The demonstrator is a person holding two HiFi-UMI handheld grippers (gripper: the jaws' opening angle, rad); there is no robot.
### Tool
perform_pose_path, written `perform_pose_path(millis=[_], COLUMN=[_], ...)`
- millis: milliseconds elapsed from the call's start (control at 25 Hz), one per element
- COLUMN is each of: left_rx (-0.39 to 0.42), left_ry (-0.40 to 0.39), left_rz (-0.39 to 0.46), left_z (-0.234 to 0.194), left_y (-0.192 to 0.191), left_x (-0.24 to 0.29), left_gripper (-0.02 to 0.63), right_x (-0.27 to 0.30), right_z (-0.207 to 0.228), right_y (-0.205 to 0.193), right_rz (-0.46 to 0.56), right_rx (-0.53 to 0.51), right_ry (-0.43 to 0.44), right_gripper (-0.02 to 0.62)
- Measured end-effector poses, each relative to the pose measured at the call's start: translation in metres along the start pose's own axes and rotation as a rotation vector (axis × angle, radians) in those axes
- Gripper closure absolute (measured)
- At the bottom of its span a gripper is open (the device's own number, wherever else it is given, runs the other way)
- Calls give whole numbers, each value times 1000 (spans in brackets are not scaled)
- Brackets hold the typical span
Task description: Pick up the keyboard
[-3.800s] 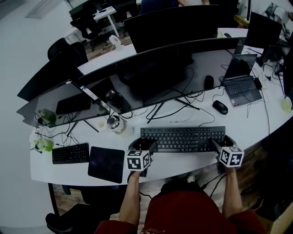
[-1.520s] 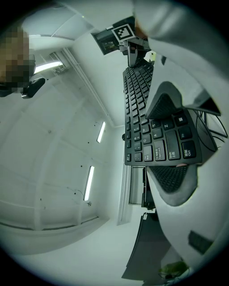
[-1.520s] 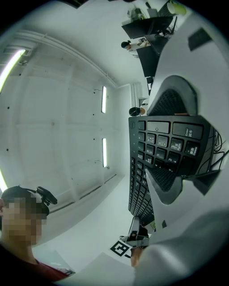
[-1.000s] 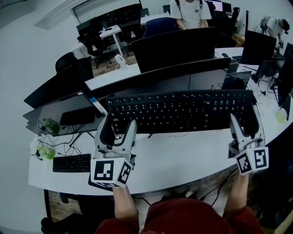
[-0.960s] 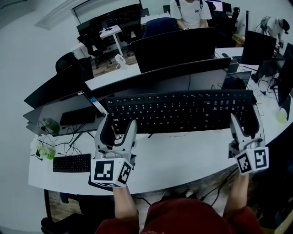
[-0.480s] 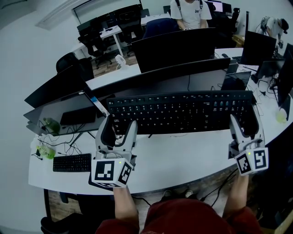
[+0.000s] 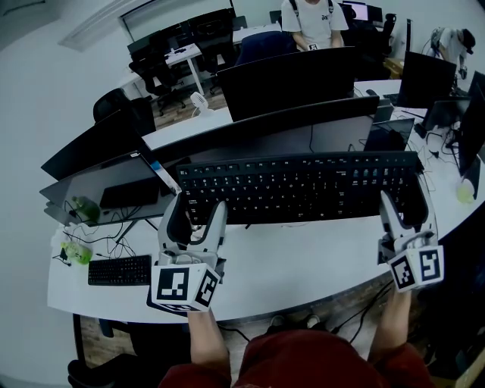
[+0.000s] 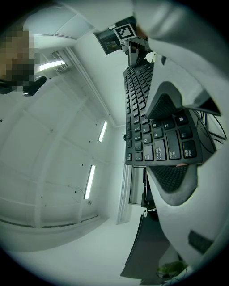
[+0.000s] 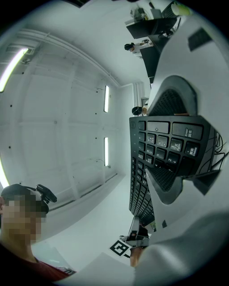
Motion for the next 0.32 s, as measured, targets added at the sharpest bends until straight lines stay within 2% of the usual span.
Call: perform_pose_path(millis=[320], left_rx=[-3], left_ry=[-2], left_rz=[4], left_z=[-1], left_y=[0], left_x=[0], left_gripper=[285], right_x=[0], right_z=[0], right_y=[0], right_rz=[3], right_rx=[-2], right_ry=[-2], right_gripper=[233])
Point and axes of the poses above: the fingertips, and each gripper's own axes: x forward along the fingers, z to its right, y out of its top, the point moved 4 cm from there along -x, backward along the fingers, and after that the axes turned 5 degrees about -y, right-handed, at the moved point
